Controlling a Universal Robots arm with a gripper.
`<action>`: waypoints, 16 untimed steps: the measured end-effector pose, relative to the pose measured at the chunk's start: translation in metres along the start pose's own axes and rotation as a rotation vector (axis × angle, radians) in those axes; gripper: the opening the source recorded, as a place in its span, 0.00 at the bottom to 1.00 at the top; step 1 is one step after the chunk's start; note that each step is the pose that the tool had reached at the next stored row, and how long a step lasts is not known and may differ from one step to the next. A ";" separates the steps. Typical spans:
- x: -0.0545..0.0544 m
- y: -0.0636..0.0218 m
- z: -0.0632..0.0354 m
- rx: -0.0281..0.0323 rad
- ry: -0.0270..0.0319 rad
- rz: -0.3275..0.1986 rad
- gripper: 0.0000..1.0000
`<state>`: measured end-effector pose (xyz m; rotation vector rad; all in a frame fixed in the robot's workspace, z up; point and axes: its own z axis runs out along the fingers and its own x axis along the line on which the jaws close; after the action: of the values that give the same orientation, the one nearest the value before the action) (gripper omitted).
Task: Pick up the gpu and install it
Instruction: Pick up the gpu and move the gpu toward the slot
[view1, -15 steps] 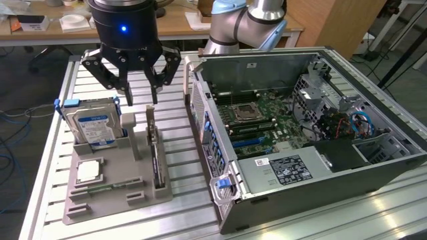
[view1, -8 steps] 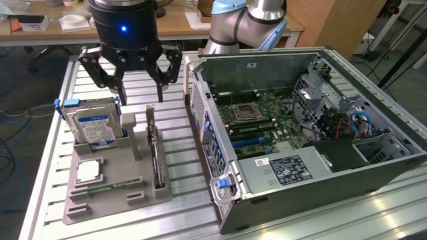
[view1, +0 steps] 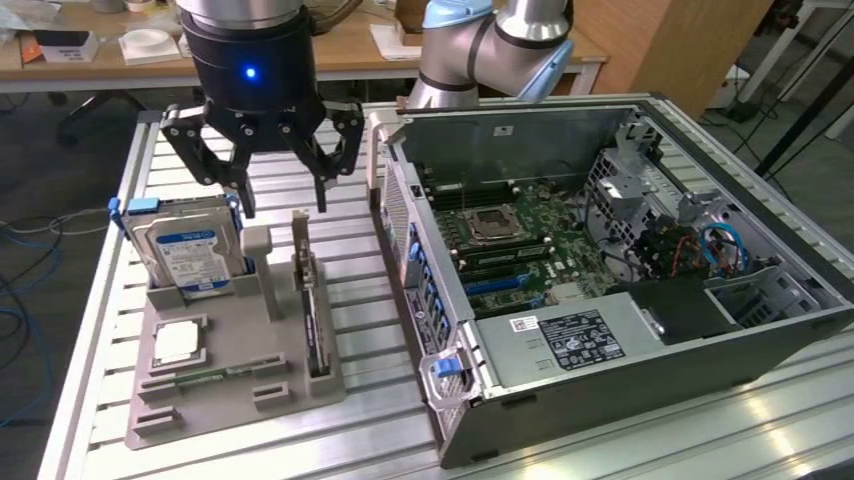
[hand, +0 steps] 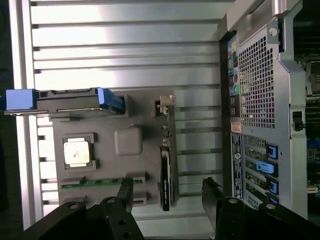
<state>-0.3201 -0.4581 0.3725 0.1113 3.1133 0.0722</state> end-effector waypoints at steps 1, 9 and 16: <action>0.000 -0.0001 0.0018 0.0000 0.0000 0.000 0.66; 0.000 -0.0003 0.0100 0.0000 0.0000 0.000 0.66; 0.000 -0.0003 0.0100 0.0000 0.0000 -0.001 0.66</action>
<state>-0.3196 -0.4579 0.3625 0.1096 3.1133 0.0722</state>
